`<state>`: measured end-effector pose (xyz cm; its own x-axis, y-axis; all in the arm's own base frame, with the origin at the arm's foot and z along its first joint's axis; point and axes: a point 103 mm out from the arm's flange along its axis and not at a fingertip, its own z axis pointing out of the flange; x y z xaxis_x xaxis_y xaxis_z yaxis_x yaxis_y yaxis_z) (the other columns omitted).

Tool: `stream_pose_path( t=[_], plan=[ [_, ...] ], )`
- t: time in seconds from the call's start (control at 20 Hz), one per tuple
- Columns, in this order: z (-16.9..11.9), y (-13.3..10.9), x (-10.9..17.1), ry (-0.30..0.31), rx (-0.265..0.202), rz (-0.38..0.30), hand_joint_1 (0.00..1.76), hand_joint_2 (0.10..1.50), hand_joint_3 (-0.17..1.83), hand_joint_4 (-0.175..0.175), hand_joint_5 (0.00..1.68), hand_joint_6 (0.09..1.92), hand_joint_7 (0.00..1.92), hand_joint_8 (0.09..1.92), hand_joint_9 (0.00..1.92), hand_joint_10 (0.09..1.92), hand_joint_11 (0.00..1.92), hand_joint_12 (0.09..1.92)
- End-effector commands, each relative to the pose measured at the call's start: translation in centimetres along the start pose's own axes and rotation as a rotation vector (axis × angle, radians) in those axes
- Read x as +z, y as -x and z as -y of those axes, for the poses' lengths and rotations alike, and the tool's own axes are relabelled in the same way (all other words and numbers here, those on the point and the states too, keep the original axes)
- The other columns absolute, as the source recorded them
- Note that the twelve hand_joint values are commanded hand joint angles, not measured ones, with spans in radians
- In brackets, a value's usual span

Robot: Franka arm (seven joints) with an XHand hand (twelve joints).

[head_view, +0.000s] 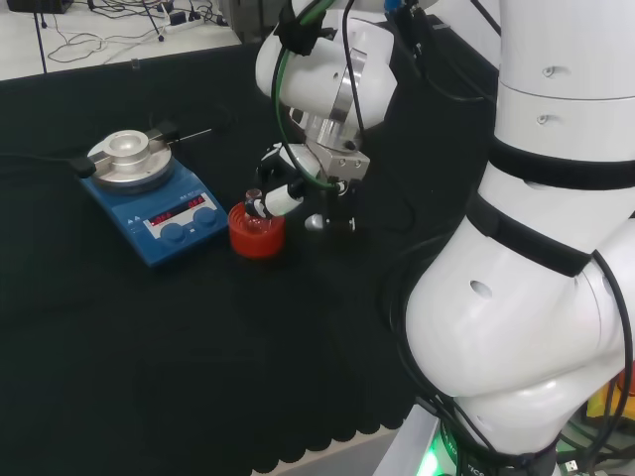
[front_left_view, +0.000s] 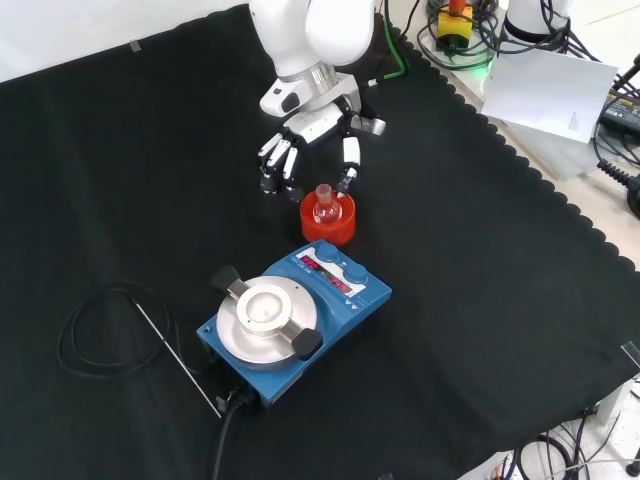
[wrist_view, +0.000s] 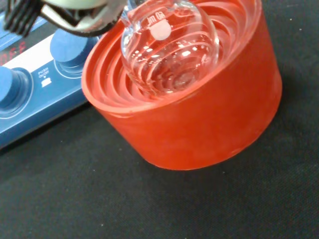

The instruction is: Pick up the round-bottom flask.

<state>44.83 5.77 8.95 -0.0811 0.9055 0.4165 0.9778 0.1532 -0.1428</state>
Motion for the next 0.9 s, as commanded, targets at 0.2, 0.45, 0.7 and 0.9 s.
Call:
stream_pose_path(
  t=[0.2,0.45,0.7,0.9],
  plan=[
    [-0.03,0.1,-0.19,0.003,-0.017,-0.015,0.82,0.63,0.57,-0.055,0.79,0.72,0.25,0.62,0.48,0.64,0.15,1.41],
    [-0.12,-0.33,-0.25,0.005,-0.031,-0.018,0.82,0.64,0.56,-0.057,0.79,0.74,0.25,0.62,0.49,0.63,0.16,1.41],
    [-0.19,-0.63,-0.17,-0.002,-0.04,-0.016,0.82,0.64,0.56,-0.059,0.78,0.75,0.25,0.62,0.49,0.63,0.17,1.41],
    [-0.22,-0.37,-0.16,-0.005,-0.028,-0.004,0.82,0.64,0.55,-0.061,0.78,0.75,0.25,0.62,0.49,0.63,0.18,1.4]
  ],
)
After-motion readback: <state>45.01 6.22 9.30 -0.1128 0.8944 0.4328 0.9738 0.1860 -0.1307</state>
